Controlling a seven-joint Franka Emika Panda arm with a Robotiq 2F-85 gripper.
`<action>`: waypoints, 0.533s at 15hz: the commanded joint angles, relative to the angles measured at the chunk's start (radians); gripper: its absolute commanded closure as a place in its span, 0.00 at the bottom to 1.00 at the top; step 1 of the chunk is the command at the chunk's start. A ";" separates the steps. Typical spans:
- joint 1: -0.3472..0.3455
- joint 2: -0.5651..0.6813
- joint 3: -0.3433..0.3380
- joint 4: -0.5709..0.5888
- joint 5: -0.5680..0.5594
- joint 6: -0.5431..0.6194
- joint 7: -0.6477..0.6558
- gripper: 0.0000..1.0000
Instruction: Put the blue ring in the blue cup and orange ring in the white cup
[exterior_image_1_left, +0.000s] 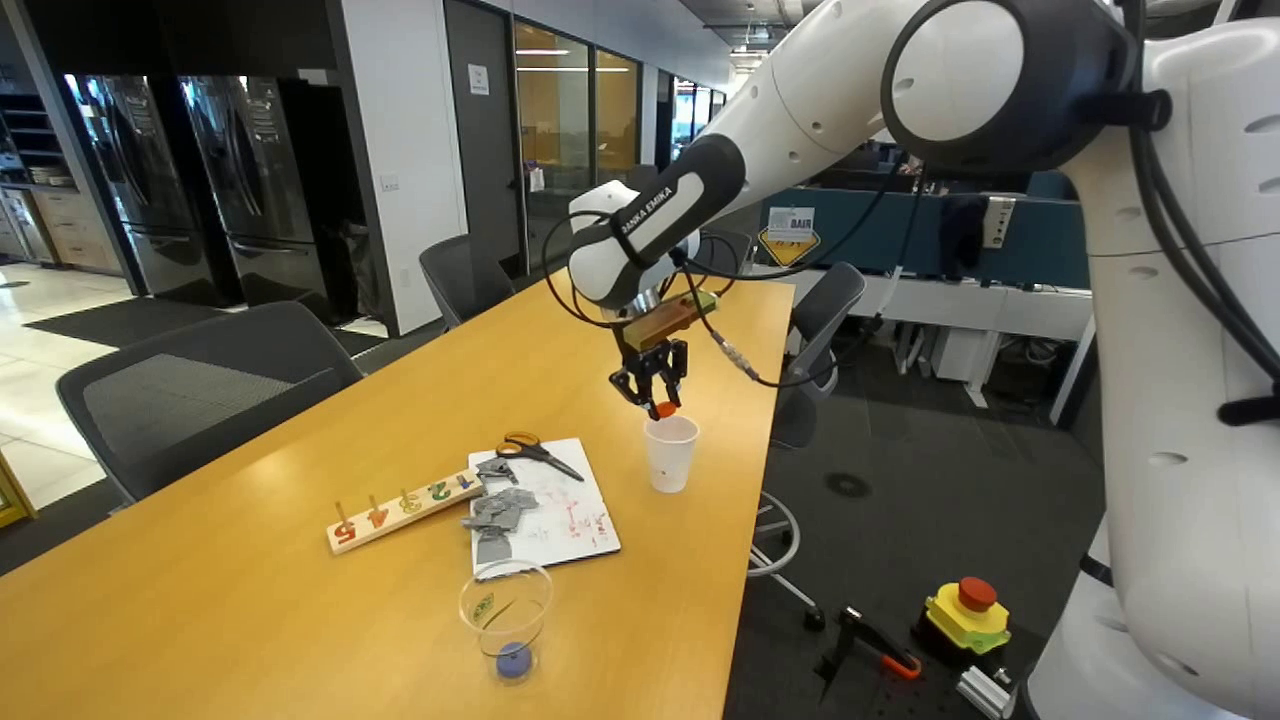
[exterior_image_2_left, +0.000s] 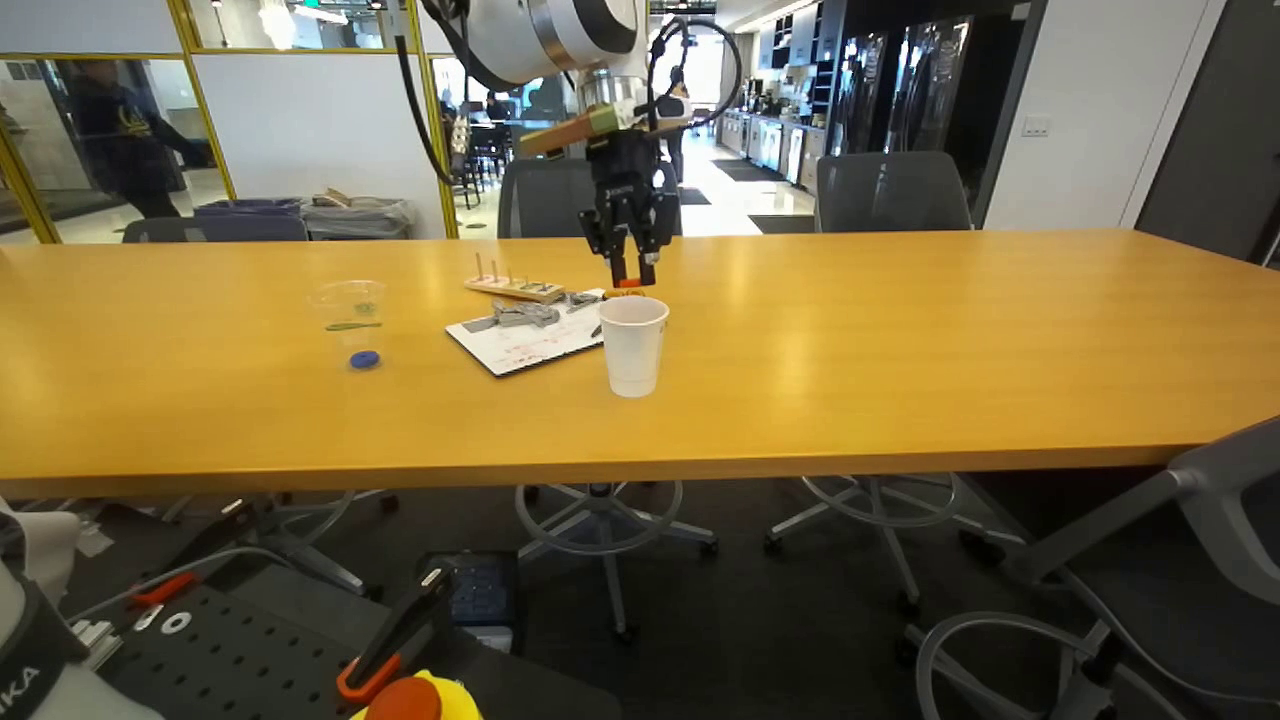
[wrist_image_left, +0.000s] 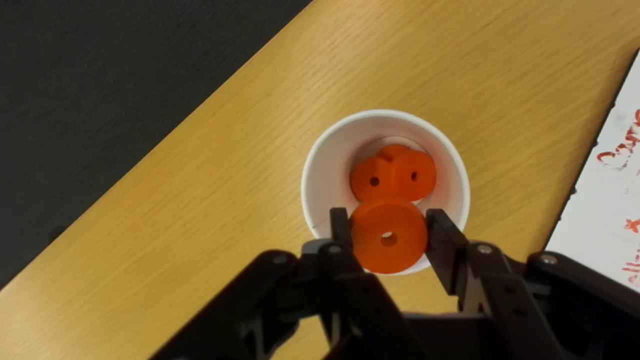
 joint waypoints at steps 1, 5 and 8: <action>-0.003 0.025 -0.001 0.051 -0.008 -0.063 -0.018 0.81; -0.004 0.032 0.001 0.064 0.001 -0.097 -0.015 0.33; -0.007 0.031 0.003 0.065 0.005 -0.089 -0.016 0.19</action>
